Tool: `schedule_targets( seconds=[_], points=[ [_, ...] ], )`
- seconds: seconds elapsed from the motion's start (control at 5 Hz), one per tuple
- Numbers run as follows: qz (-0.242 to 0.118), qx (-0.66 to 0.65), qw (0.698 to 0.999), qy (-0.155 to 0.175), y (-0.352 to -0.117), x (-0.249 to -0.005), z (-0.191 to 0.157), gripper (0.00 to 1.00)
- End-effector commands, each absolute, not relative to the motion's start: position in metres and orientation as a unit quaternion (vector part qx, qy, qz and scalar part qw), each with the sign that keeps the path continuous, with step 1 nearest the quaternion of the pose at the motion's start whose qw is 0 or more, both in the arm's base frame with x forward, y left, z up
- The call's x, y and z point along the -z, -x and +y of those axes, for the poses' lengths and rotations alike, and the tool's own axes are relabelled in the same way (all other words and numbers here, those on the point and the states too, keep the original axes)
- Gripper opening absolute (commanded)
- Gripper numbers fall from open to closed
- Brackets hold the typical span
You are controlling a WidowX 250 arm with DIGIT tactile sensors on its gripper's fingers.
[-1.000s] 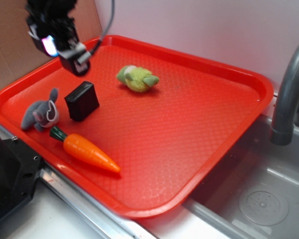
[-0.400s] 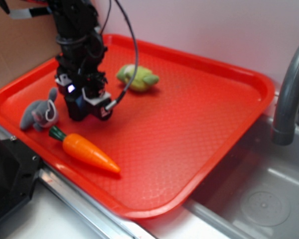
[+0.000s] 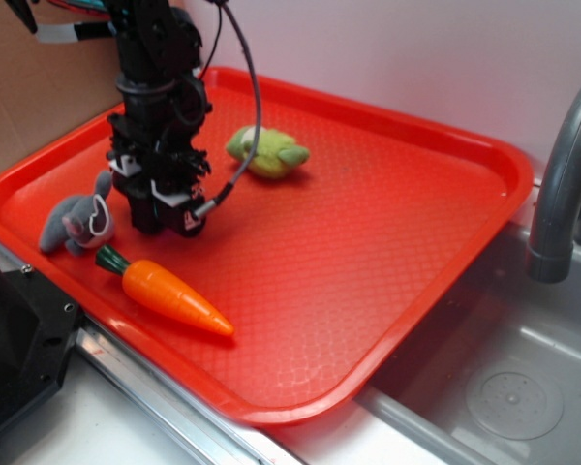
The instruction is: Grab the black box.
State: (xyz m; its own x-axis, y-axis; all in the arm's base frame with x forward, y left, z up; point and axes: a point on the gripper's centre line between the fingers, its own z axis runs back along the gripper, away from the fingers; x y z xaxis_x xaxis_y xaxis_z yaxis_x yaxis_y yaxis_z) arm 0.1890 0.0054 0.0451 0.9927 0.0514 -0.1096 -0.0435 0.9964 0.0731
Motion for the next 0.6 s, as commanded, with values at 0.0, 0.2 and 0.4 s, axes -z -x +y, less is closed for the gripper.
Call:
schedule_targets(
  seconds=[0.0, 0.2, 0.4],
  points=[
    [-0.094, -0.002, 0.996, -0.008, -0.232, -0.154, -0.032, 0.0],
    [-0.105, -0.031, 0.994, -0.008, -0.231, -0.204, -0.056, 0.0],
    [-0.092, -0.003, 0.995, 0.032, -0.224, -0.227, -0.061, 0.0]
  ],
)
